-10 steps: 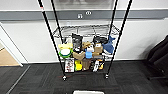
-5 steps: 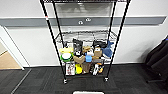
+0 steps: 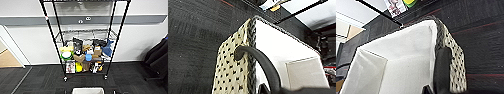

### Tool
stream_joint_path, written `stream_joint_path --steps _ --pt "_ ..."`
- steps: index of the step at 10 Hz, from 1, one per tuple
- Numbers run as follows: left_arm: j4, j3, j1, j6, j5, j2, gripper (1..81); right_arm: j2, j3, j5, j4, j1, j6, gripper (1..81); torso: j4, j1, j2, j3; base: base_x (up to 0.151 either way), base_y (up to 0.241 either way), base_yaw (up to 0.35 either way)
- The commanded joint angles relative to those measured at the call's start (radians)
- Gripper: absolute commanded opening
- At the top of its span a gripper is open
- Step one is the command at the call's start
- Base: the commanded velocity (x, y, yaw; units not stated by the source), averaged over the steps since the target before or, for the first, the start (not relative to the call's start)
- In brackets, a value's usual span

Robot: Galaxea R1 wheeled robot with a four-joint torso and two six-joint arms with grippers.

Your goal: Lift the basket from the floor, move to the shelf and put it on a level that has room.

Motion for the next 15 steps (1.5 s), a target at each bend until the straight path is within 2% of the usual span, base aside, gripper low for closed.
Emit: stream_joint_path --steps 1,3,8,10,11,13,15 --pt "-0.028 0.067 -0.116 -0.009 0.043 -0.060 1.0 -0.021 0.035 -0.052 0.022 0.112 0.007 1.0 0.000 -0.063 0.098 0.100 0.000 0.000 0.000" --pt "-0.025 0.081 -0.110 -0.009 0.043 -0.060 1.0 -0.030 0.045 -0.049 0.027 0.097 0.007 1.0 0.000 -0.100 0.156 0.118 0.000 0.000 0.000" --pt "-0.024 0.085 -0.099 -0.007 0.048 -0.068 1.0 -0.067 0.094 -0.034 0.033 0.099 0.008 1.0 0.000 -0.195 0.301 0.286 0.000 0.000 0.000" --pt "-0.024 0.087 -0.087 -0.006 0.048 -0.070 1.0 -0.068 0.095 -0.034 0.032 0.083 0.007 1.0 0.000 -0.239 0.367 0.338 0.000 0.000 0.000" --pt "-0.024 0.093 -0.075 -0.004 0.048 -0.076 1.0 -0.070 0.103 -0.034 0.030 0.071 0.007 1.0 0.000 -0.261 0.402 0.287 0.000 0.000 0.000" --pt "-0.022 0.114 -0.041 0.002 0.043 -0.103 1.0 -0.070 0.110 -0.032 0.029 0.050 0.005 1.0 0.000 -0.291 0.449 0.314 0.000 0.000 0.000" --pt "-0.019 0.160 -0.022 0.004 0.028 -0.146 1.0 -0.090 0.143 0.030 0.030 0.024 0.007 1.0 0.000 -0.330 0.511 0.322 0.000 0.000 0.000"
